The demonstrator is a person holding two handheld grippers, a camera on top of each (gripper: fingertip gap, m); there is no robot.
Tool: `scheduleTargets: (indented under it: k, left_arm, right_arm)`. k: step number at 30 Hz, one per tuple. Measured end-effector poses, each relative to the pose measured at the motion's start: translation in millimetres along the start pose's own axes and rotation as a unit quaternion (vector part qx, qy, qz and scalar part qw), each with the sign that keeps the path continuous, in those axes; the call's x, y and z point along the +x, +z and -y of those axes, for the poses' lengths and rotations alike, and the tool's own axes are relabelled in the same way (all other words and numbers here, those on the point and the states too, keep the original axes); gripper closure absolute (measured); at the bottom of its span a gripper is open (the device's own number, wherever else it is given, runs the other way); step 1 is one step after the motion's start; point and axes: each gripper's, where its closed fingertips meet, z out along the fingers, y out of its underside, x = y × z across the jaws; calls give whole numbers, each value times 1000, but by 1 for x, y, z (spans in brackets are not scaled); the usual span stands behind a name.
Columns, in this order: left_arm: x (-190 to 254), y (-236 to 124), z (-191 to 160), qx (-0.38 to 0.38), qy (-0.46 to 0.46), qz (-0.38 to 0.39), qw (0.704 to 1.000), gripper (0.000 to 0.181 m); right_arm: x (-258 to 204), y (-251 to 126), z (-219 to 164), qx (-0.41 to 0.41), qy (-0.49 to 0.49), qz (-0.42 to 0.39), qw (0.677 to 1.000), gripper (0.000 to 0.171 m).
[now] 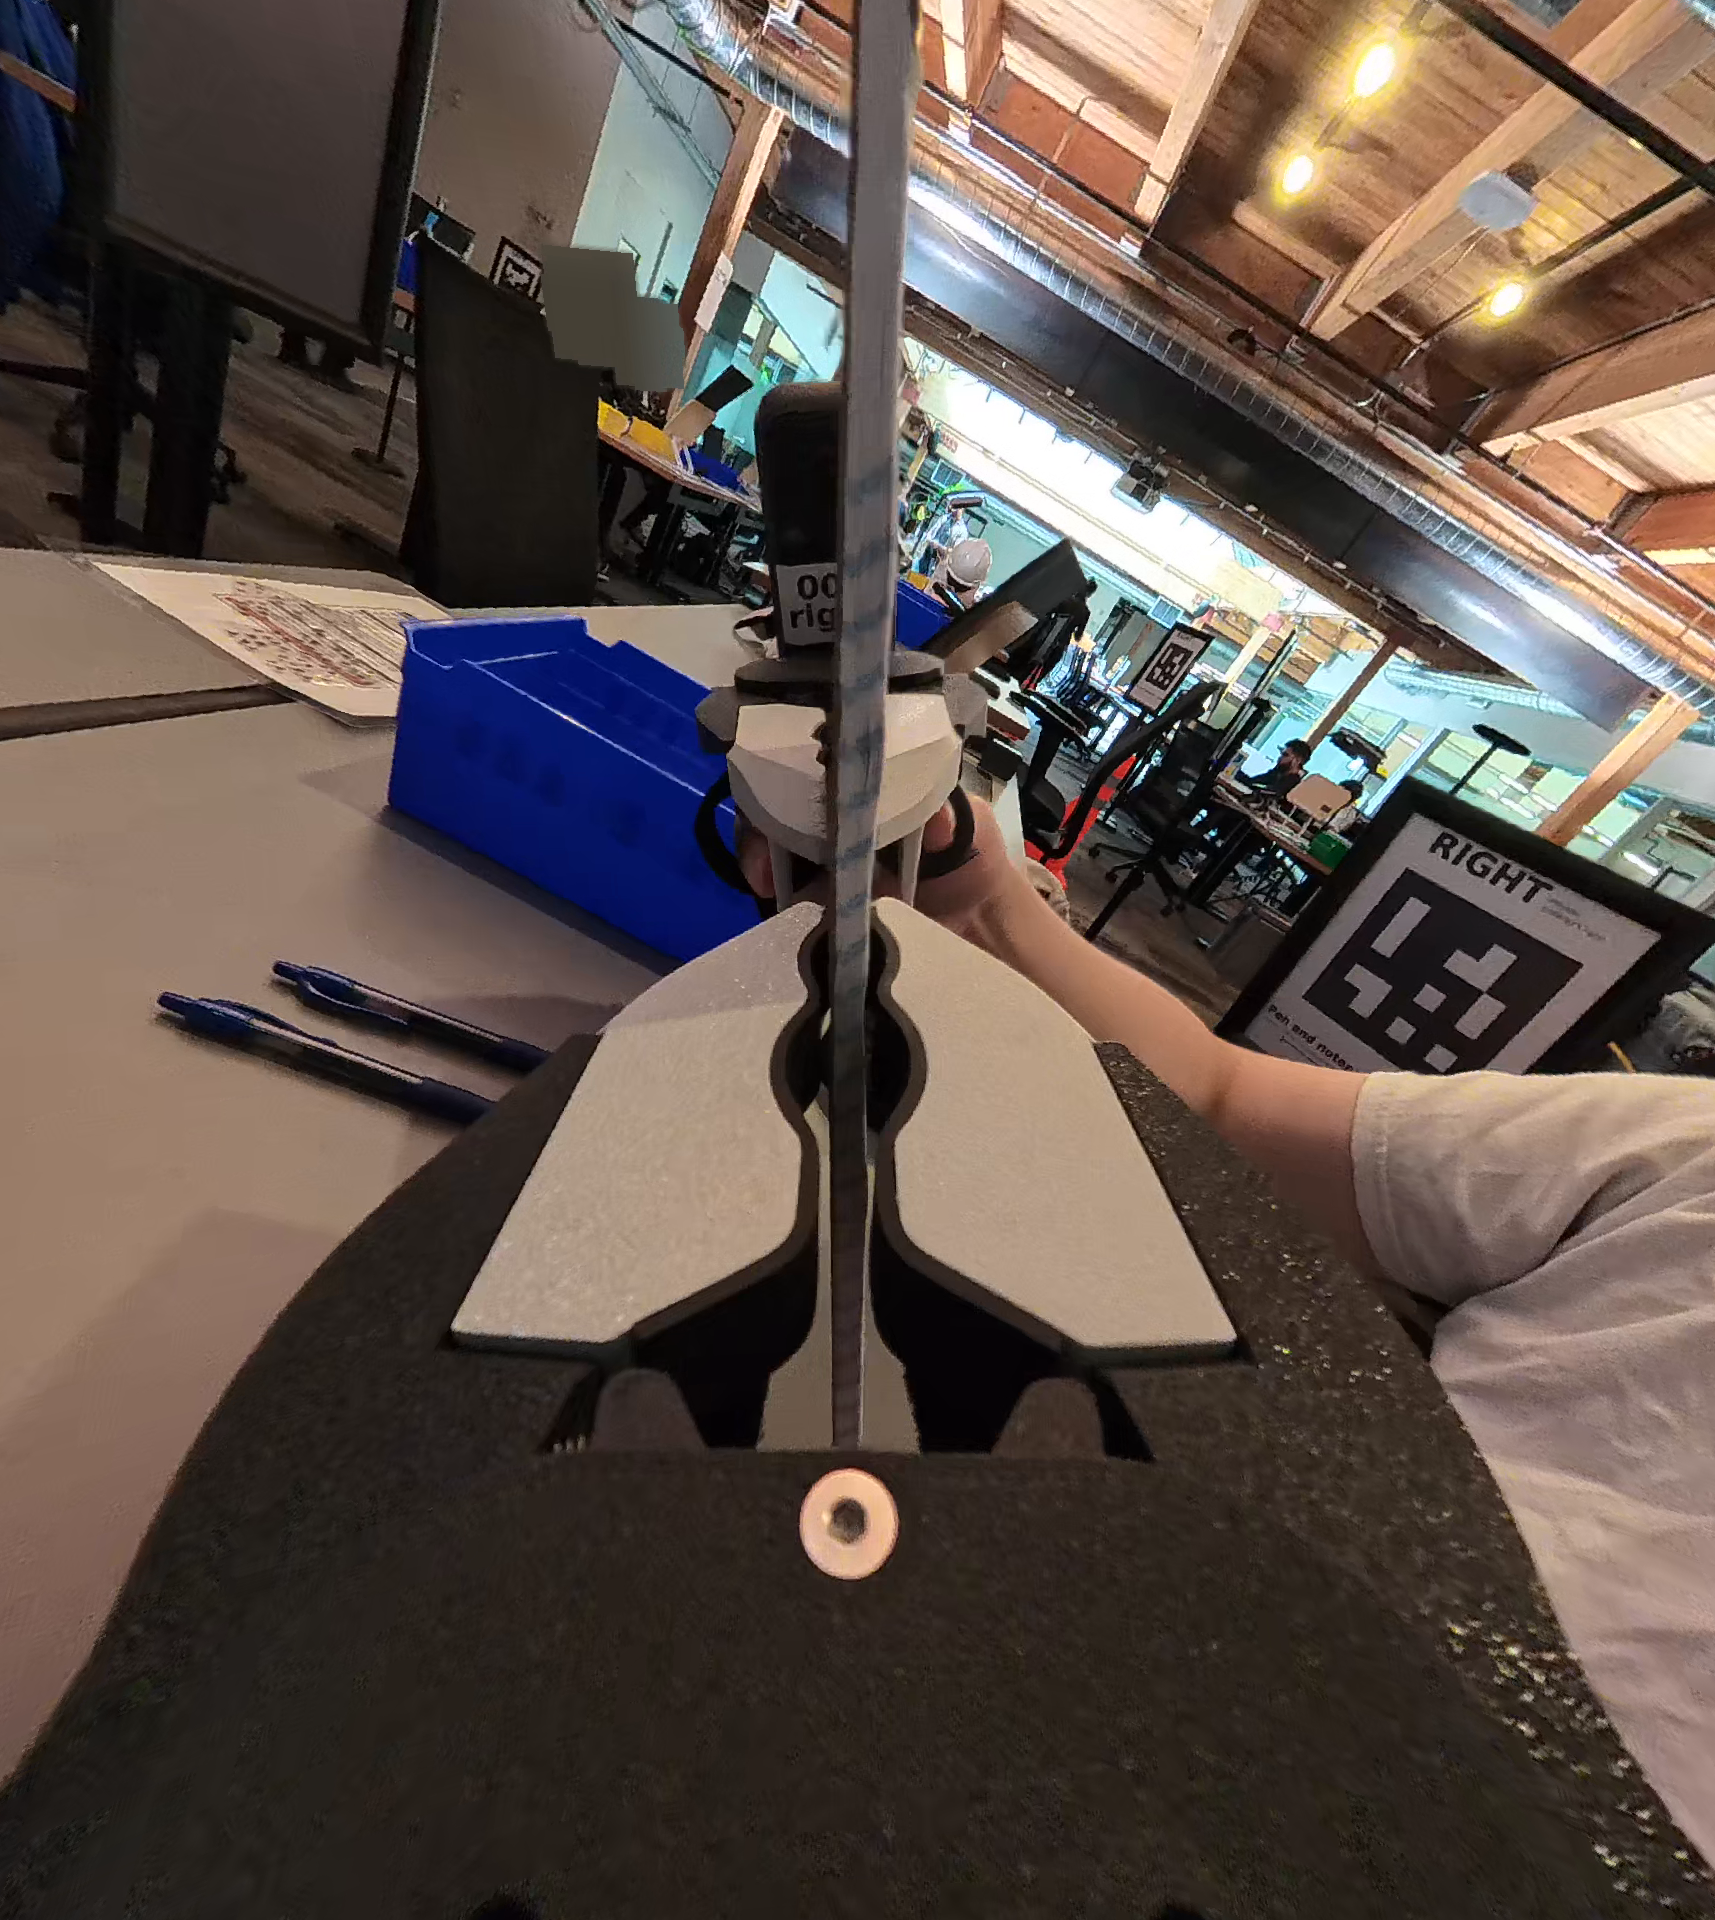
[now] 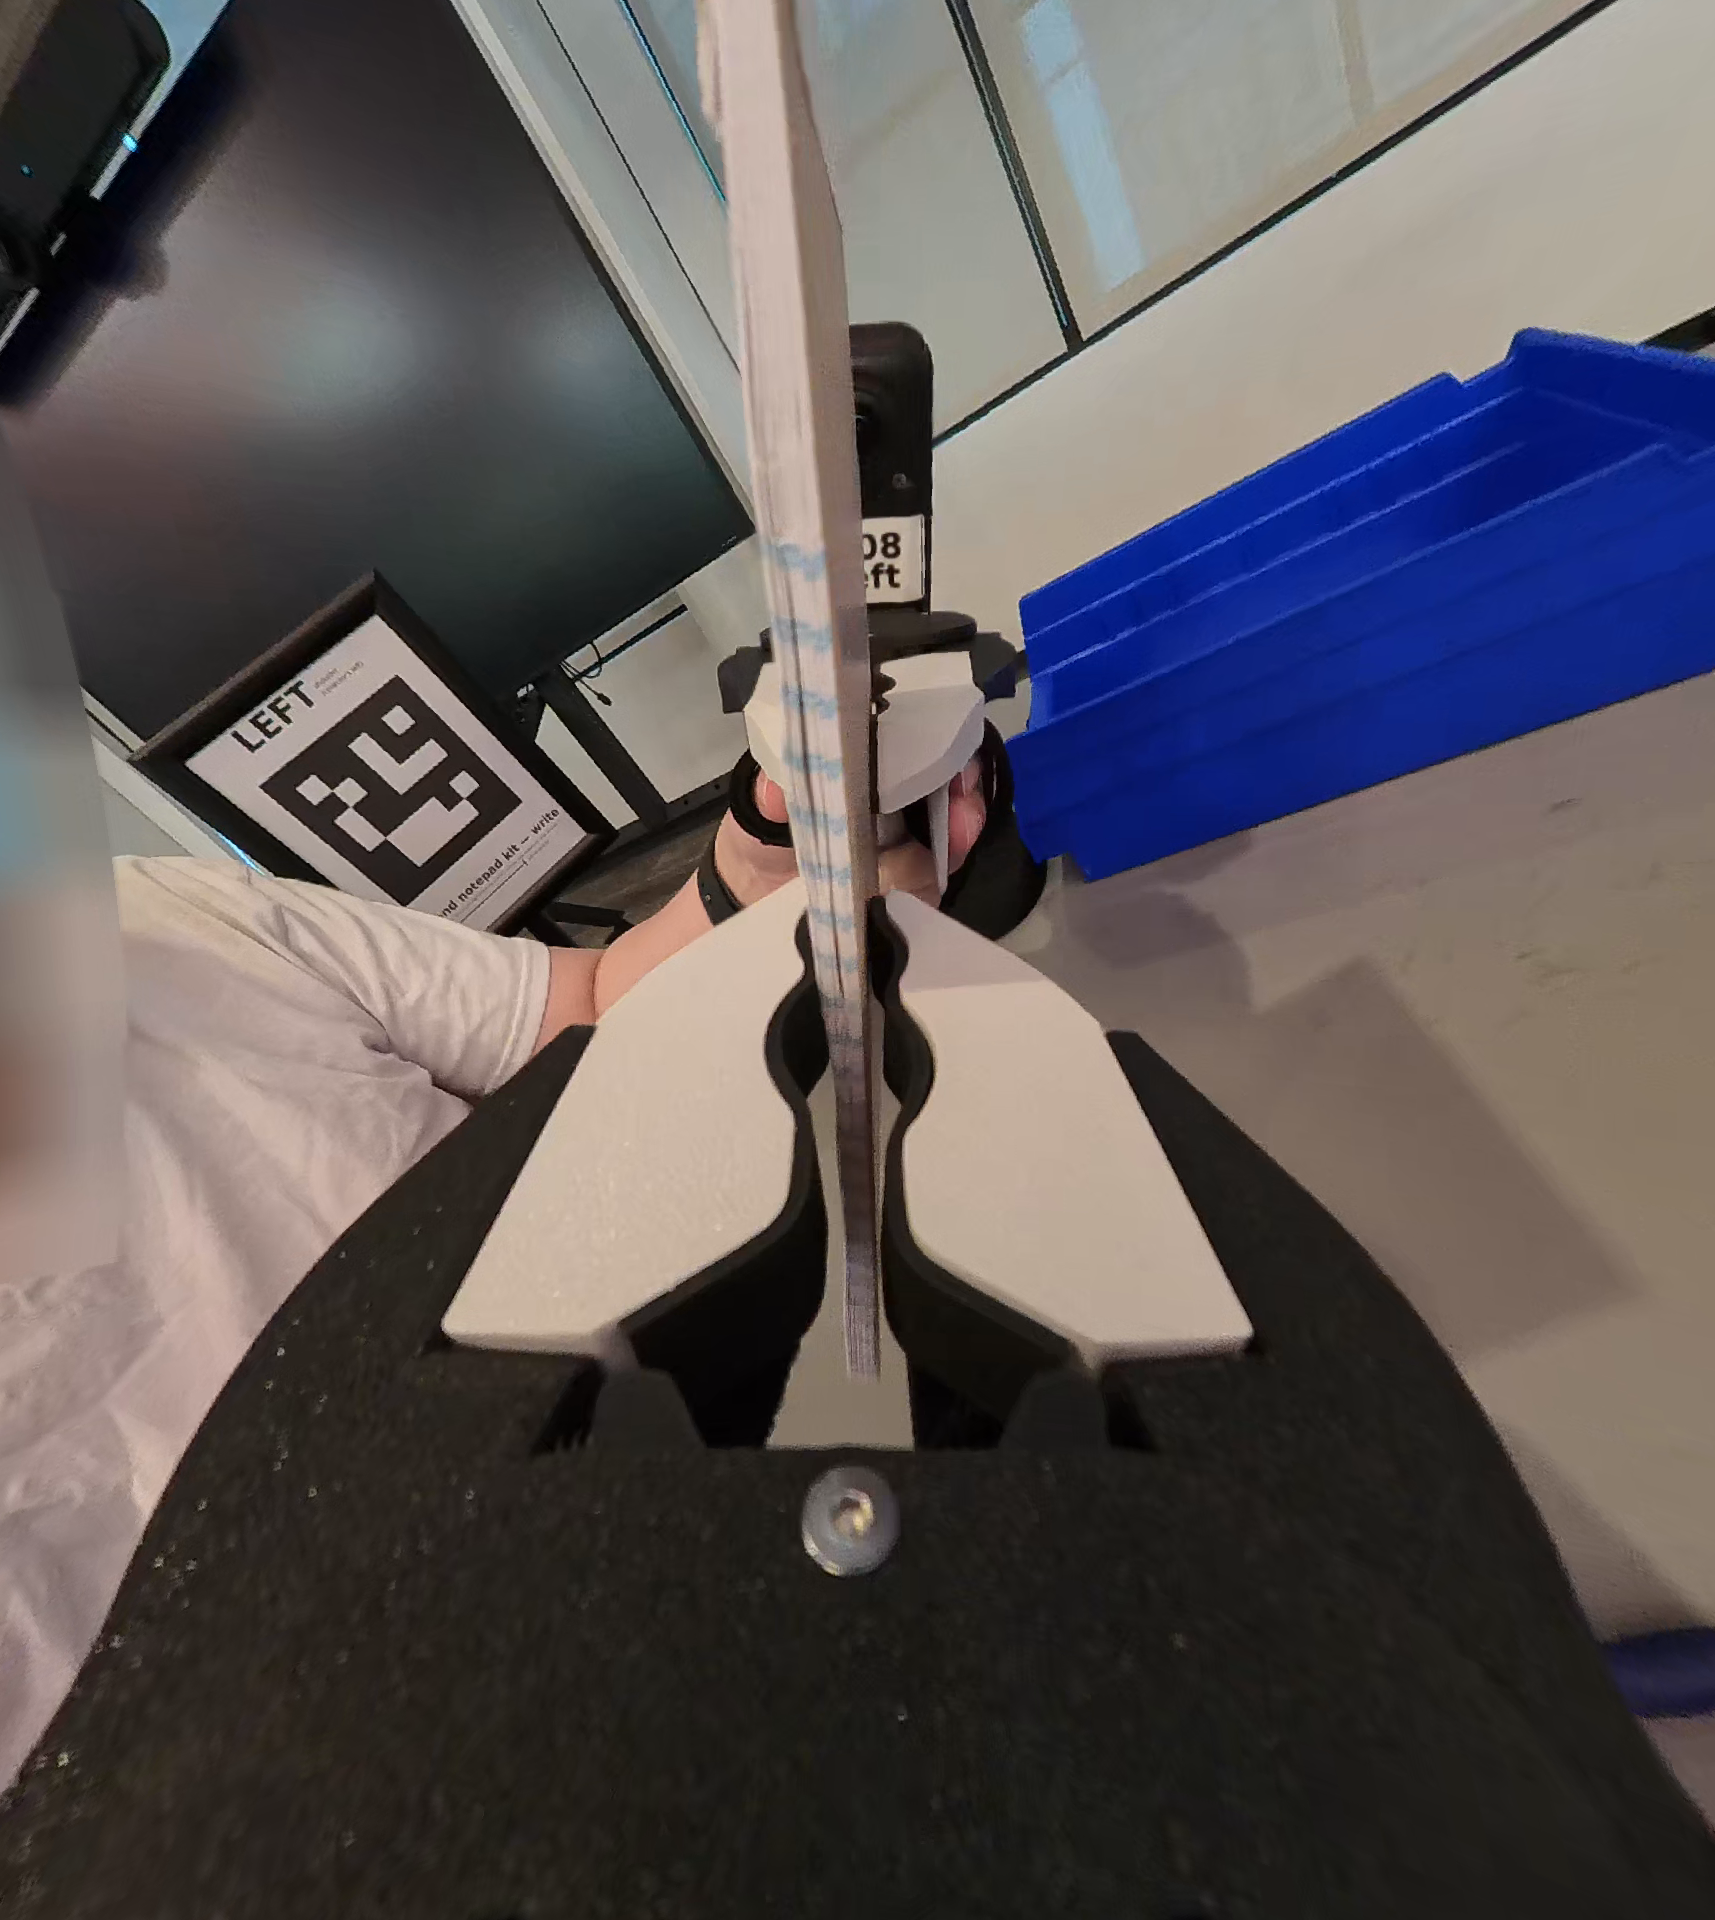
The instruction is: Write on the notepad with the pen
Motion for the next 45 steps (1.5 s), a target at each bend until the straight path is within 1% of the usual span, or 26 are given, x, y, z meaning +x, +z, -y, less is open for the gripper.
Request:
scheduleTargets:
  k: [3,4,5,7,10,14,17,18,19,20,21,22,24,26,30,34,36,38,42,45]
  left_arm:
    - [-4,1,6,-7,4,7,1000,177]
    - [-5,1,10,-6,4,11,1000,175]
    - [-6,0,17,-3,9,12,1000,168]
    - [-6,-6,35,6,27,20,999,161]
    - [-4,-17,66,2,86,54,995,154]
    - [5,-32,110,-10,165,106,981,152]
    - [8,-37,129,-27,200,138,970,156]
    - [10,-37,131,-32,199,137,970,160]
    - [14,-36,131,-34,186,118,975,166]
    - [20,-35,131,-28,165,87,982,176]
    - [27,-36,132,-13,145,53,988,181]
    - [31,-38,133,3,135,29,990,181]
    - [25,-44,131,11,153,35,988,181]
    - [18,-46,125,-10,170,47,984,181]
    - [34,-47,126,-3,158,7,987,181]
    - [39,-42,119,-18,177,13,984,181]
    - [43,-39,114,-26,181,11,983,181]
    - [44,-36,111,-30,183,10,983,181]
    - [43,-30,102,-44,181,12,982,181]
    - [43,-24,96,-56,184,12,981,181]
  right_arm:
    - [4,-1,6,-3,-22,-19,1000,167]
    - [5,-1,10,-1,-22,-27,999,167]
    - [5,-2,16,3,-28,-34,999,167]
    - [4,-6,29,12,-55,-56,997,166]
    - [2,-24,54,25,-76,-92,993,167]
    - [-7,-72,98,66,-98,-179,977,167]
    - [-27,-116,122,113,-127,-246,954,167]
    - [-34,-129,126,127,-130,-262,948,167]
    - [-40,-141,131,139,-128,-273,943,167]
    - [-44,-152,134,145,-121,-280,941,167]
    - [-47,-163,137,144,-108,-287,941,167]
    - [-47,-175,139,136,-90,-295,942,167]
    - [-41,-205,138,113,-43,-326,937,167]
    - [-33,-236,129,78,22,-355,931,167]
    - [-13,-294,90,36,181,-384,905,166]
    - [11,-336,34,-5,303,-418,856,167]
    - [21,-346,0,-35,360,-426,830,166]
    - [31,-347,-29,-60,394,-429,811,167]
    - [52,-335,-66,-86,438,-407,797,167]
    - [66,-333,-86,-106,452,-412,784,166]
